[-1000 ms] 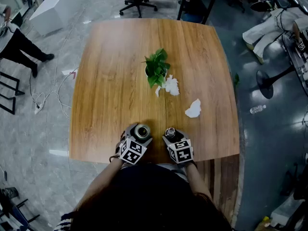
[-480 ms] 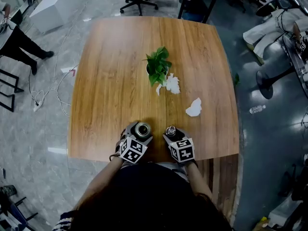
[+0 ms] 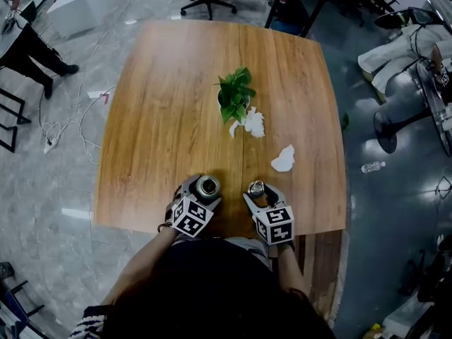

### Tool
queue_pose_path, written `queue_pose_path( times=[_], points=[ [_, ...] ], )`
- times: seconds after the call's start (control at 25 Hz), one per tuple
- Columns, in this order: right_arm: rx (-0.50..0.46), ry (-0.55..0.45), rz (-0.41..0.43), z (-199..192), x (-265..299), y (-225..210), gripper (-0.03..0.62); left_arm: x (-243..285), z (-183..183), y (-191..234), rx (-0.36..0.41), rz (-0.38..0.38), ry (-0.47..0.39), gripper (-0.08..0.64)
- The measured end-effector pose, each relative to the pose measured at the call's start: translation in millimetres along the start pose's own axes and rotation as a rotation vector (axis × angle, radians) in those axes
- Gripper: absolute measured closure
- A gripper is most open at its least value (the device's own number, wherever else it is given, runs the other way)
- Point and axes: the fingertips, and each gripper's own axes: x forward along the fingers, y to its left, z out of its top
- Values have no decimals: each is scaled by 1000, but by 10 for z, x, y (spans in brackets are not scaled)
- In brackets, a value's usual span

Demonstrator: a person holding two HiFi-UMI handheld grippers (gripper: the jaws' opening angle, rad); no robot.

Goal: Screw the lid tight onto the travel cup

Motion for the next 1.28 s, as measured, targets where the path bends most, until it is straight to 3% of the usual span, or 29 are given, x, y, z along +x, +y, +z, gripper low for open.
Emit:
queue_pose_path(
  times=[0.12, 0.32, 0.48, 0.72, 1.04, 1.28],
  points=[
    [-31, -54, 14, 309, -240, 60, 327, -70, 153, -23, 7, -30, 0, 170],
    [-71, -156, 140, 916, -636, 402, 327, -173, 503, -181, 160, -68, 17, 170],
    [-106, -183, 243, 1157, -766, 672, 327, -205, 664, -312, 241, -91, 16, 170],
    [-143, -136, 310, 1122, -744, 851, 327, -213, 744, -445, 310, -113, 41, 172],
    [-175, -94, 299, 1025, -665, 878, 327, -242, 774, -474, 305, -115, 38, 172],
    [-129, -106, 323, 1023, -662, 877, 327, -246, 796, -505, 303, -122, 30, 170]
  ],
)
